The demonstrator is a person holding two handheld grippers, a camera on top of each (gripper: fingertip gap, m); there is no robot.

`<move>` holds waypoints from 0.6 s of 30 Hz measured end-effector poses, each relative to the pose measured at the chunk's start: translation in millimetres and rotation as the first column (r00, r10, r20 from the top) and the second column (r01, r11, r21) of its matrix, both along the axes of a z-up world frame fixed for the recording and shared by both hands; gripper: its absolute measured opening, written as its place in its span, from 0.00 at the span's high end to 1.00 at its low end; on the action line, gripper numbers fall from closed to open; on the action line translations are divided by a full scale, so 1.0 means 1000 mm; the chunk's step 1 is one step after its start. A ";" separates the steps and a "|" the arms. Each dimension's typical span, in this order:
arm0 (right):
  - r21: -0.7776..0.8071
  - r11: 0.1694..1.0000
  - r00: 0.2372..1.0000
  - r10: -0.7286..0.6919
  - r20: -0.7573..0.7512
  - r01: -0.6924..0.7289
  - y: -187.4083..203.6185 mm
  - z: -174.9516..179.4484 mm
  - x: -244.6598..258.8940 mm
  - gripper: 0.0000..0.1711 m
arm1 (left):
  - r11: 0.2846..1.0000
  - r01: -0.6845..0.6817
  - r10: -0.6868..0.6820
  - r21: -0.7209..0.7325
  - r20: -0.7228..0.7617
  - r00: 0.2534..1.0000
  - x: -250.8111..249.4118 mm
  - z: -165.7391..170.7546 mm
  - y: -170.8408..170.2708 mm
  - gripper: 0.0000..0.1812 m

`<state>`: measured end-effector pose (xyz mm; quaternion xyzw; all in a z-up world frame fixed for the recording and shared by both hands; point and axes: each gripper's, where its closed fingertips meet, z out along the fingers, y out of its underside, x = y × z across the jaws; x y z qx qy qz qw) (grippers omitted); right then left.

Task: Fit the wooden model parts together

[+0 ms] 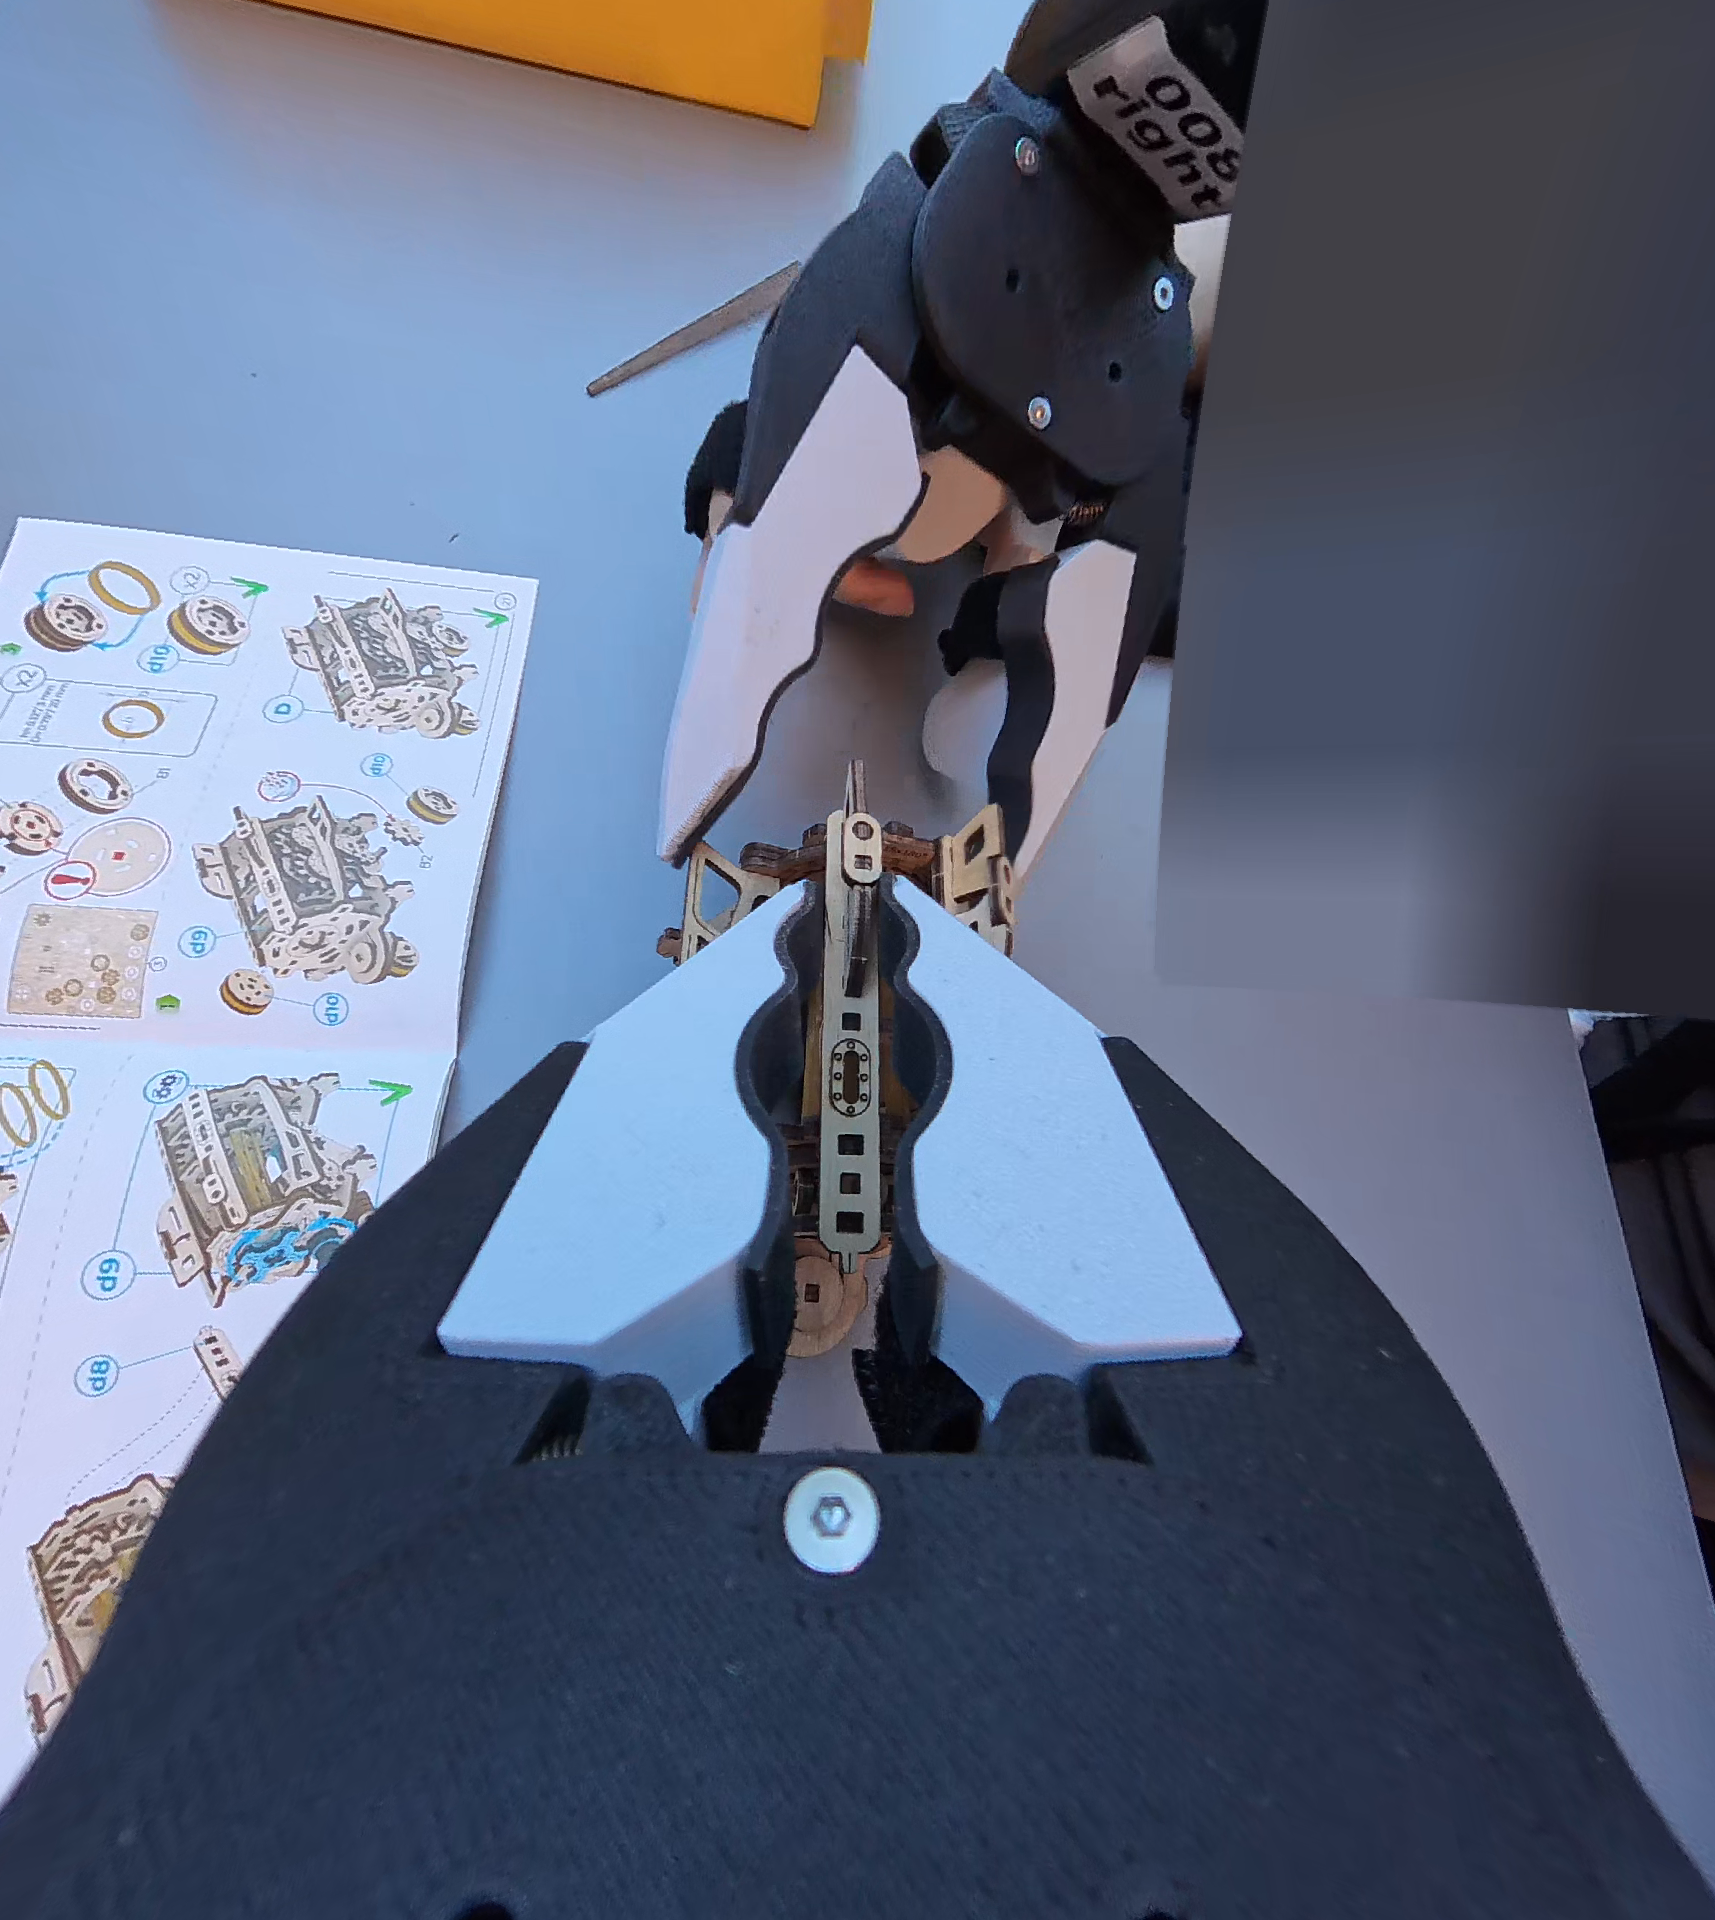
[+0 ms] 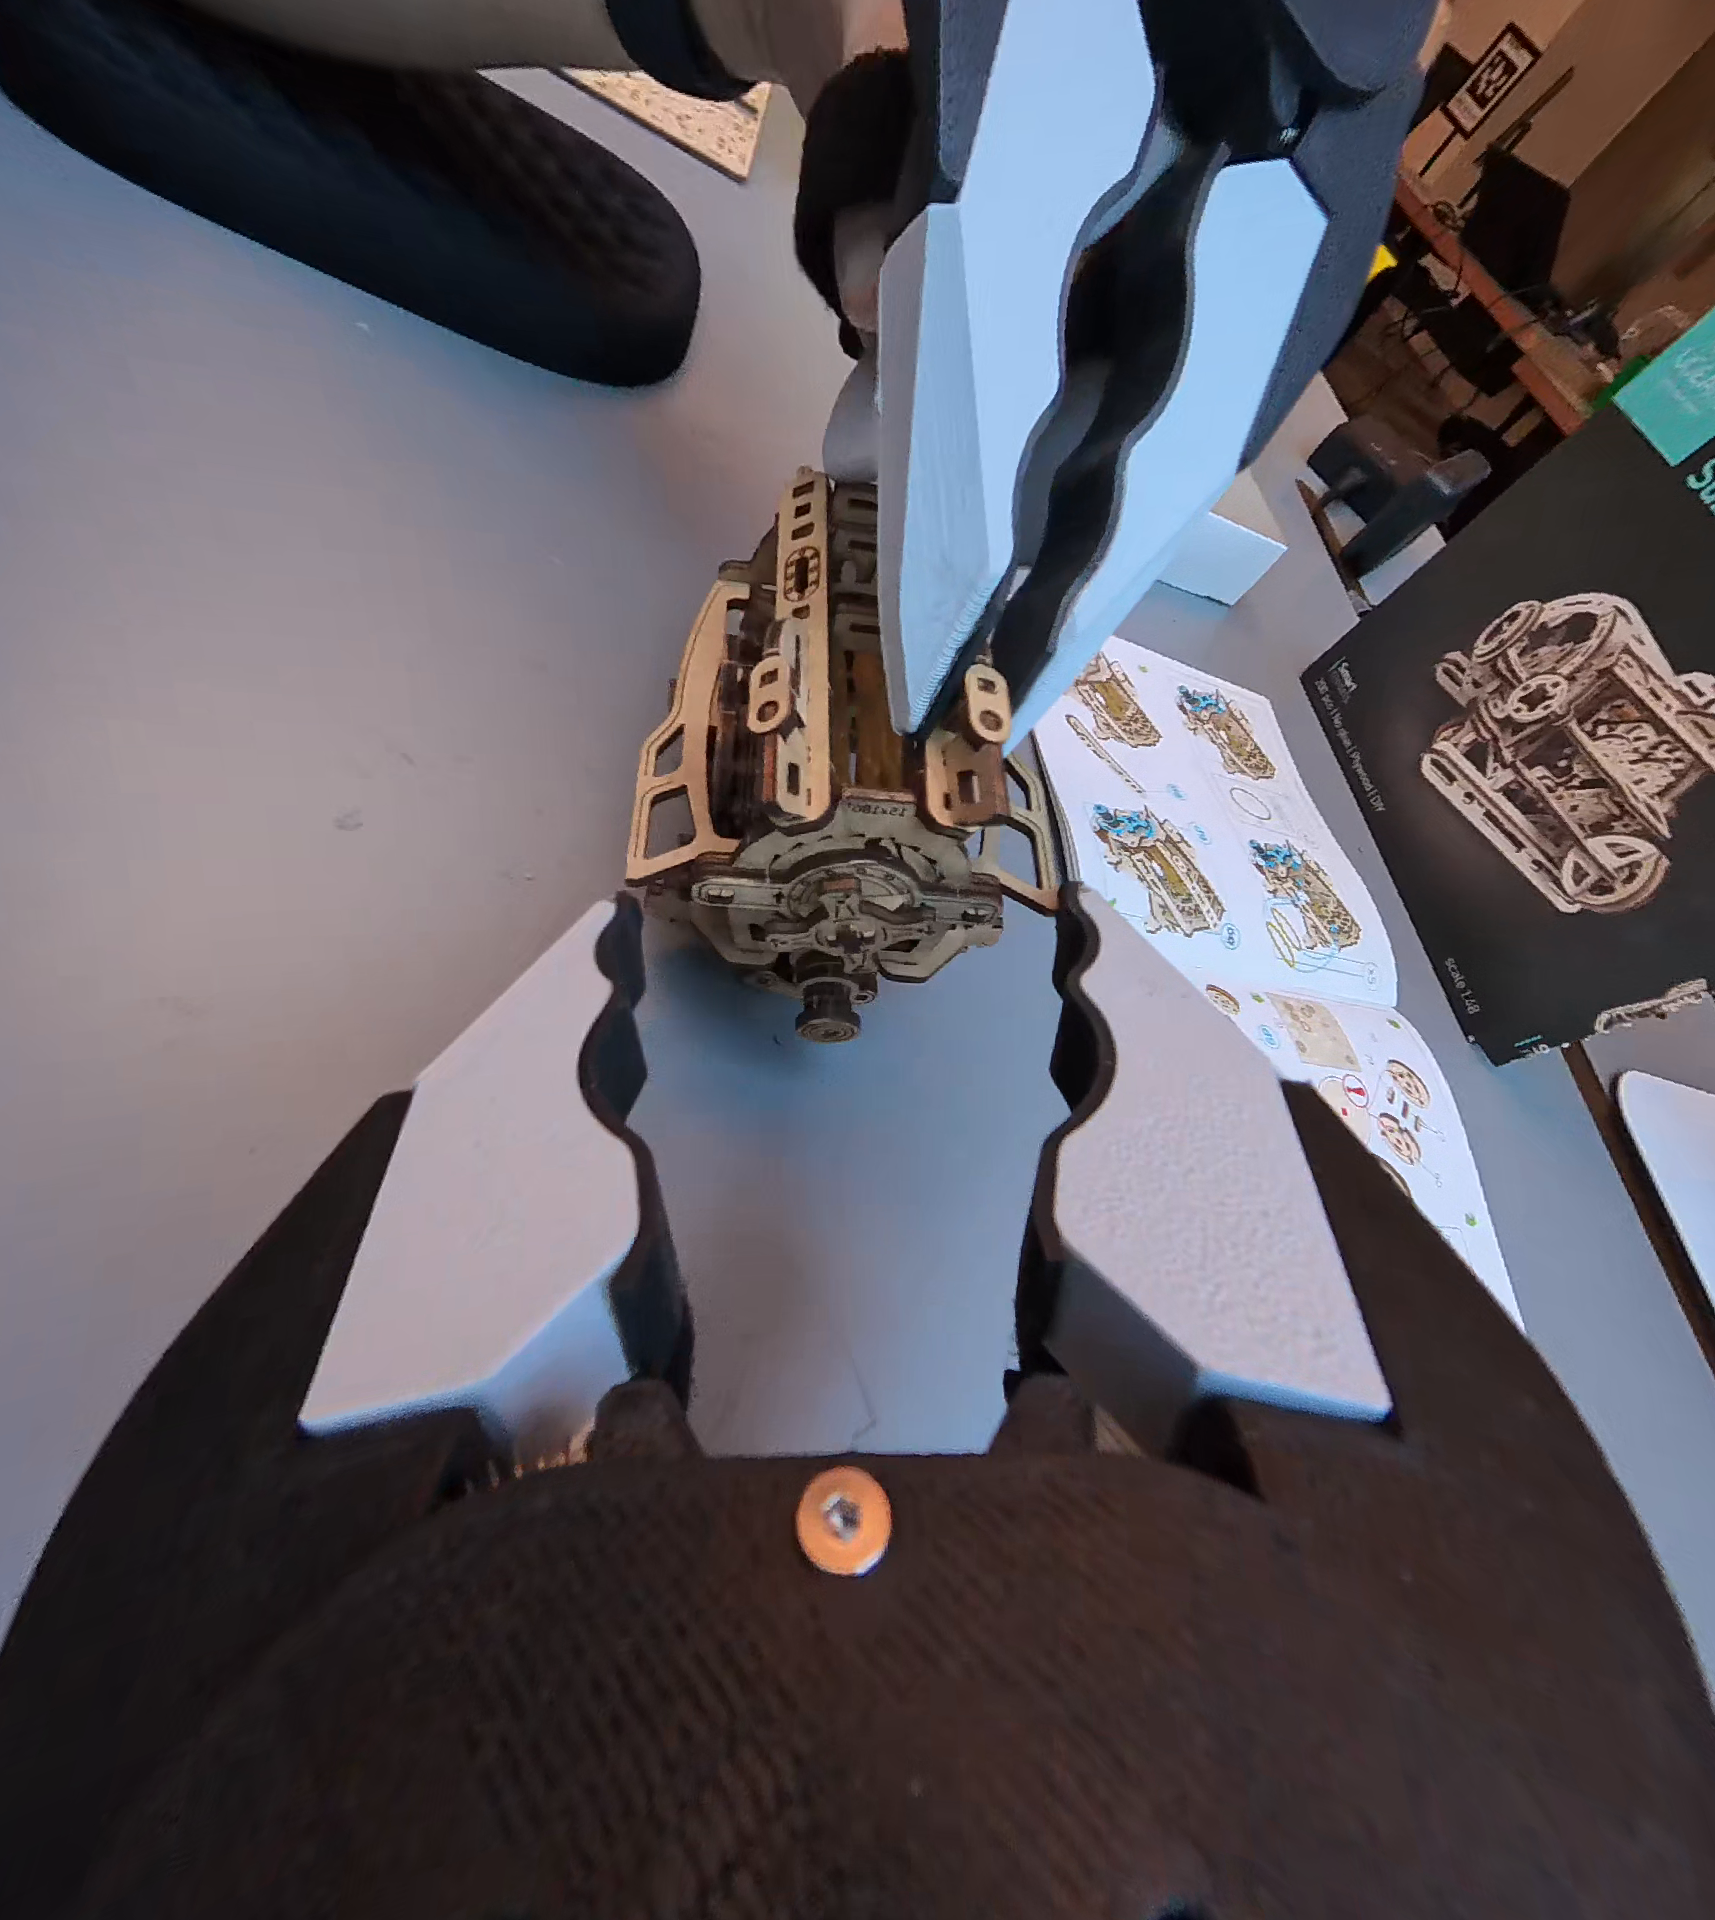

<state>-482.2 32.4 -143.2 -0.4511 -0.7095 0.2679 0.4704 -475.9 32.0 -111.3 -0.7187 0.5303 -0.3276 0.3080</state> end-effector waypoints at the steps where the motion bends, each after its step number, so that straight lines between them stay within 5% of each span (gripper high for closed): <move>1: 0.002 1.000 1.000 -0.008 -0.005 0.008 0.001 0.000 -0.001 0.55 | 1.000 0.004 -0.004 -0.010 0.000 1.000 0.000 0.000 0.000 0.96; 18: -0.070 0.997 0.997 -0.047 -0.065 0.043 0.008 0.009 -0.004 0.62 | 0.968 0.078 -0.078 -0.237 0.006 0.997 -0.004 -0.002 0.017 0.96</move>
